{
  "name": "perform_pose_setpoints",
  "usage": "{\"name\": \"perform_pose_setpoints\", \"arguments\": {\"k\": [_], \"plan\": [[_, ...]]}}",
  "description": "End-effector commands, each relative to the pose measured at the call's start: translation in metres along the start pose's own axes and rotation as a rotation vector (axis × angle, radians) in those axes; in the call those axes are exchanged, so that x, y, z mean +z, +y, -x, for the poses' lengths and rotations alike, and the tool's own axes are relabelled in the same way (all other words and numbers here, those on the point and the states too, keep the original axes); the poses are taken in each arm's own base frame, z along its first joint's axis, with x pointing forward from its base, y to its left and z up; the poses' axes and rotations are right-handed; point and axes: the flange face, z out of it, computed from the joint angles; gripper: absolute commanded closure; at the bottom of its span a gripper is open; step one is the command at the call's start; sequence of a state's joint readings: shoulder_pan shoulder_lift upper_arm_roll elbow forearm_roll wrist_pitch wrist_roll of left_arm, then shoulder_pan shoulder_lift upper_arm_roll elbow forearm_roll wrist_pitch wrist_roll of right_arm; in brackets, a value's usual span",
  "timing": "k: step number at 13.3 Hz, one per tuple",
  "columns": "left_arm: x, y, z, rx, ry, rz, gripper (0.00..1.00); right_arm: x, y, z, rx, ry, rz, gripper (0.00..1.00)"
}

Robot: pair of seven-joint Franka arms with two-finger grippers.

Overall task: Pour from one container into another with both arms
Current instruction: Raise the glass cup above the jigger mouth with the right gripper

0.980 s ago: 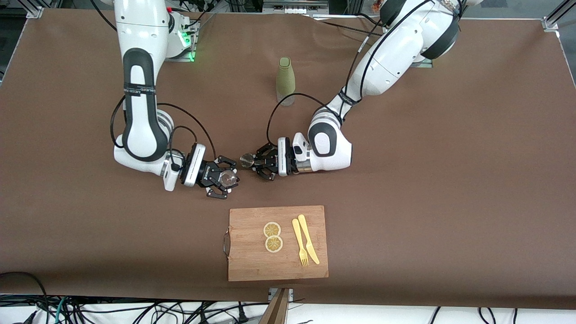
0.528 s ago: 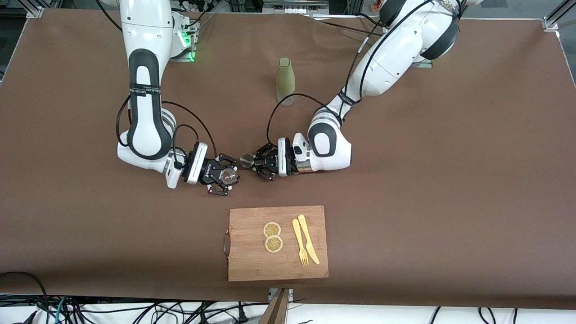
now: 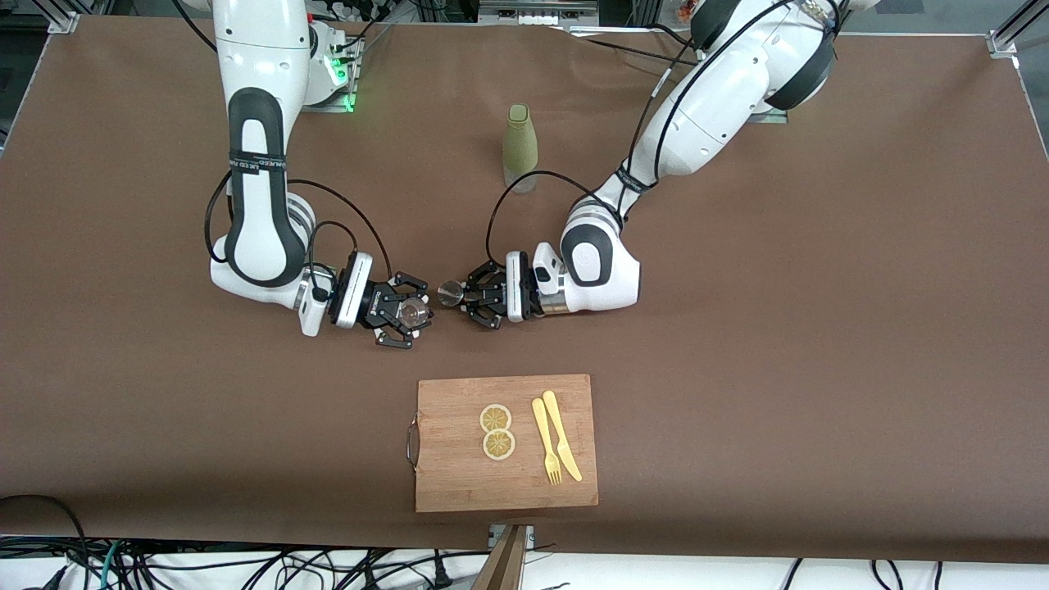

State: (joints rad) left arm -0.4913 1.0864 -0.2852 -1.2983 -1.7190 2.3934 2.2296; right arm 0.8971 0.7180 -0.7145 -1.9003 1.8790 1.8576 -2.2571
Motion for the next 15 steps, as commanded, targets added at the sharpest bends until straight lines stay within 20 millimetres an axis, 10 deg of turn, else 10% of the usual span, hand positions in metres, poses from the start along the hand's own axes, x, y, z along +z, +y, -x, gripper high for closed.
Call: {"name": "perform_pose_setpoints", "arguments": {"k": [1, 15], "plan": [[0.007, -0.002, -0.004, -0.003, 0.018, -0.025, 1.0, 0.003, -0.02, -0.011, -0.013, 0.011, -0.026, 0.83], [0.007, -0.003, -0.004, 0.0, 0.016, -0.024, 1.0, -0.017, -0.018, -0.016, -0.067, -0.073, -0.068, 0.83]]}}
